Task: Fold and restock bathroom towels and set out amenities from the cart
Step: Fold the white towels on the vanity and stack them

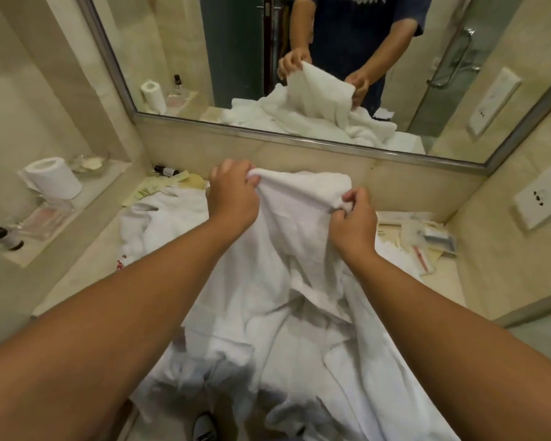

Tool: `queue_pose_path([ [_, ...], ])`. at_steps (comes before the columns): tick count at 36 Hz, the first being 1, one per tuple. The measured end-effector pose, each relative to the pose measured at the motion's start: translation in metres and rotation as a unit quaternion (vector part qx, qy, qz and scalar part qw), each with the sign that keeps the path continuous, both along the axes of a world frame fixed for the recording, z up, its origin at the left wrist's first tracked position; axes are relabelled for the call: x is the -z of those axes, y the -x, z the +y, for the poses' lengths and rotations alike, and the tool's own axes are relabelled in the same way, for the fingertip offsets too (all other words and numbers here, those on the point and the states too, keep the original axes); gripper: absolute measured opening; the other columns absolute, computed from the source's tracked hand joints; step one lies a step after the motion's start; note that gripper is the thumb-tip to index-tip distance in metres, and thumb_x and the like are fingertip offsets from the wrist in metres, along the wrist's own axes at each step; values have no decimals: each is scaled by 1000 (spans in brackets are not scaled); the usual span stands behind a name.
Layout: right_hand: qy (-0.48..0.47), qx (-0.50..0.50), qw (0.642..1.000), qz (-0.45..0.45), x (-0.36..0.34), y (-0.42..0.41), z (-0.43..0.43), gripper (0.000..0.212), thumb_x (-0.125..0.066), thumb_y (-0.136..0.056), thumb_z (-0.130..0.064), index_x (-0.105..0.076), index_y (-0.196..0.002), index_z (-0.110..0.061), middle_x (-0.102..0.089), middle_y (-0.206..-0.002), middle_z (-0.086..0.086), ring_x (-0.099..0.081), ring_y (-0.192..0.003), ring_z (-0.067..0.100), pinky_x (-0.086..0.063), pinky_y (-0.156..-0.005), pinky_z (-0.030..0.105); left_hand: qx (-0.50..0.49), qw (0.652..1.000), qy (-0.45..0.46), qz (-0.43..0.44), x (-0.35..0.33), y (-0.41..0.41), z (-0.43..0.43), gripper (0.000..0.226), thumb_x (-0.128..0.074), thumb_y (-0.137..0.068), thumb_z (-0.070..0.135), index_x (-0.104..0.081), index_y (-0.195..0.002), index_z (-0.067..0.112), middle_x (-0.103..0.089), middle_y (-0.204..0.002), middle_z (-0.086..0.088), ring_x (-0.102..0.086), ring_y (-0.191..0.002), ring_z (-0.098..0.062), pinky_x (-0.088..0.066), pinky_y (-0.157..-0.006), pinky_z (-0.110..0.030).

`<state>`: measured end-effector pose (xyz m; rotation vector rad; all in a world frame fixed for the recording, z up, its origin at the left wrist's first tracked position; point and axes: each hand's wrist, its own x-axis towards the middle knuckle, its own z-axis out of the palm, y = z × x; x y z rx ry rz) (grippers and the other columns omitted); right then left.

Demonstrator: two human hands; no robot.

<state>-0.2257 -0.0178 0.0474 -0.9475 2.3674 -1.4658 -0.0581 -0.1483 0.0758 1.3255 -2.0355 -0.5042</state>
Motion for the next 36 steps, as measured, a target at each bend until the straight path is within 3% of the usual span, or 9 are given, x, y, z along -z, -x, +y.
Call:
queue_pose_path([
  [5, 21, -27, 999, 41, -13, -27, -4, 39, -65, -87, -16, -43, -118, -20, -49, -118, 2, -52, -102, 22, -47, -83, 34, 24, 994, -1, 106, -44, -3, -23, 10, -50, -106, 25, -58, -102, 20, -62, -94, -1, -58, -88, -27, -47, -72, -39],
  [11, -135, -145, 975, 106, 9, -59, 0, 121, -83, -63, -65, -7, -152, -36, -27, -151, 4, -37, -133, 23, -38, -110, 41, 134, 986, 64, 69, -60, -10, -45, 13, -56, -103, 22, -62, -115, 22, -59, -108, 3, -57, -96, -19, -49, -80, -34],
  [15, -257, -75, 955, 127, 39, -68, -4, 108, -86, -64, -56, -15, -143, -38, -29, -143, 7, -42, -127, 31, -46, -104, 46, 162, 976, 131, -60, -23, -20, -48, 20, -65, -91, 15, -60, -107, 25, -57, -108, 2, -52, -97, -21, -45, -77, -35],
  [19, -339, -46, 918, 202, 56, -79, 2, 51, -75, -76, -48, -47, -114, -30, -35, -116, 6, -42, -110, 31, -43, -86, 38, 341, 907, -50, -242, 21, -36, -33, 4, -69, -87, 26, -65, -85, 26, -65, -88, 7, -61, -84, -15, -45, -65, -30],
  [22, -349, -61, 917, 185, 58, -88, 5, 22, -69, -83, -38, -56, -83, -20, -49, -92, 0, -53, -86, 24, -48, -73, 34, 393, 836, -140, -357, 53, -49, -15, 16, -77, -80, 40, -70, -81, 26, -70, -87, 6, -65, -82, -17, -58, -76, -36],
  [25, -400, -123, 902, 104, 64, -97, 6, 22, -73, -80, -40, -68, -83, -18, -67, -83, 1, -66, -80, 24, -57, -76, 36, 382, 817, -100, -419, 74, -60, 0, 47, -78, -67, 63, -67, -97, 29, -64, -102, 5, -60, -96, -21, -51, -83, -36],
  [29, -503, -187, 834, 127, 78, -110, 7, 62, -73, -77, -66, -61, -123, -26, -64, -120, -2, -61, -113, 24, -45, -102, 44, 385, 734, 36, -558, 92, -70, 17, 74, -71, -70, 71, -56, -131, 31, -46, -131, -6, -43, -123, -30, -37, -101, -44],
  [31, -523, -207, 820, 104, 84, -112, 10, 80, -74, -76, -68, -51, -139, -25, -58, -136, 0, -56, -125, 26, -43, -106, 45, 375, 743, 41, -553, 97, -69, 17, 60, -70, -81, 54, -56, -134, 28, -48, -132, -7, -44, -120, -31, -40, -99, -43],
  [36, -520, -214, 815, 136, 93, -107, 21, 88, -78, -67, -70, -47, -136, -24, -55, -135, 2, -52, -127, 30, -39, -109, 49, 351, 861, -114, -350, 67, -57, 3, 30, -66, -91, 26, -63, -120, 18, -64, -121, -5, -61, -108, -27, -50, -87, -35],
])
